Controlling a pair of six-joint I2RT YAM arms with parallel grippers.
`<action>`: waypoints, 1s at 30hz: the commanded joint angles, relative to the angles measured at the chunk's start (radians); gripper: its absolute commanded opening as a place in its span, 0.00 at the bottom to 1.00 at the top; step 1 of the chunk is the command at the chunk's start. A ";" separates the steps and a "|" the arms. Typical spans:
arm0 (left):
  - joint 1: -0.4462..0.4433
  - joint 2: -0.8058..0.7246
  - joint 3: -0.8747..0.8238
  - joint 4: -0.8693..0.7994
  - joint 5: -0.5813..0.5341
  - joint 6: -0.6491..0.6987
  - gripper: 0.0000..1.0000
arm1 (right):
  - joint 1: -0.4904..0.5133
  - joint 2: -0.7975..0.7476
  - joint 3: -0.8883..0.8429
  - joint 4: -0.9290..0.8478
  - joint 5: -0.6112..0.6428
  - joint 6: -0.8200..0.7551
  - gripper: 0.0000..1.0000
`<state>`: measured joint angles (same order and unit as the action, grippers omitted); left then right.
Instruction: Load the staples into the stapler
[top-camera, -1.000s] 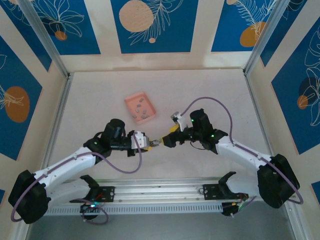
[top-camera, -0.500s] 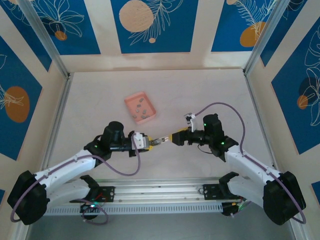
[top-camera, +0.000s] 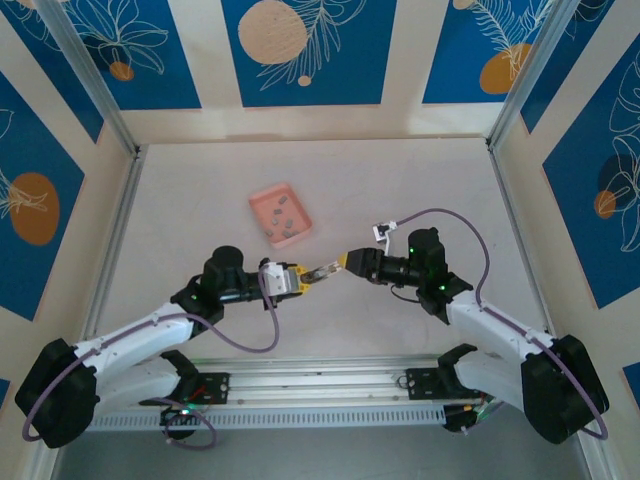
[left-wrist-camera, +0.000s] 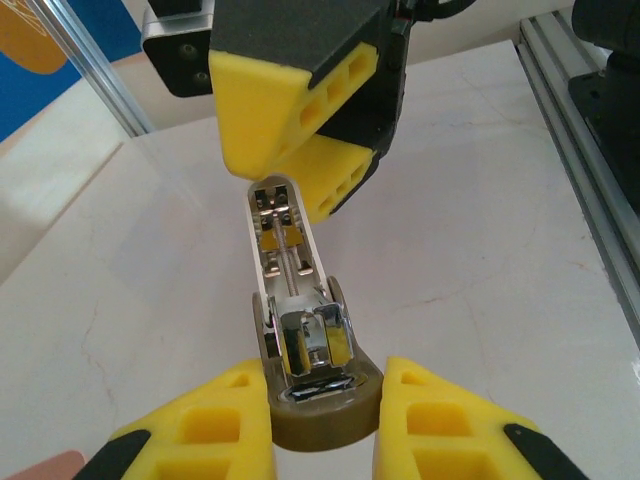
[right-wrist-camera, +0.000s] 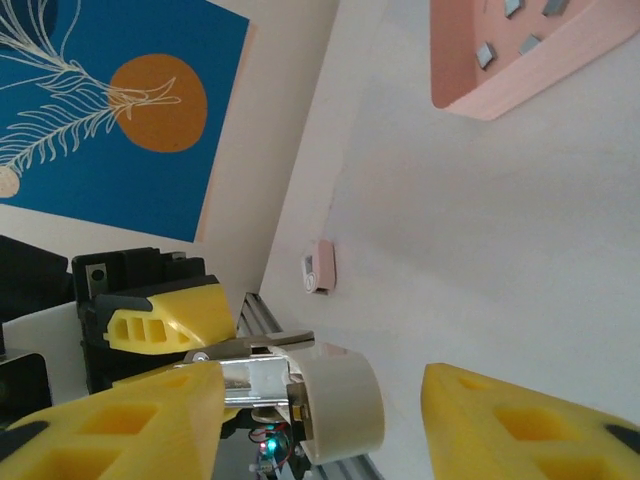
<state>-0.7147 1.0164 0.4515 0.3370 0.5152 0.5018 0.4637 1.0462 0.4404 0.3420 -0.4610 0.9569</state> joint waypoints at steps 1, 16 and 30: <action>-0.014 -0.008 -0.017 0.066 -0.009 -0.022 0.10 | 0.006 0.020 0.007 0.055 -0.041 0.059 0.51; -0.013 0.026 0.000 0.048 -0.039 -0.112 0.54 | 0.067 -0.071 0.061 -0.145 0.128 -0.124 0.17; -0.013 0.073 0.117 -0.097 -0.047 -0.547 0.69 | 0.098 -0.137 0.156 -0.385 0.249 -0.655 0.17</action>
<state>-0.7189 1.0760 0.5293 0.2687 0.4412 0.1139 0.5549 0.9073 0.5533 0.0025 -0.2337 0.4572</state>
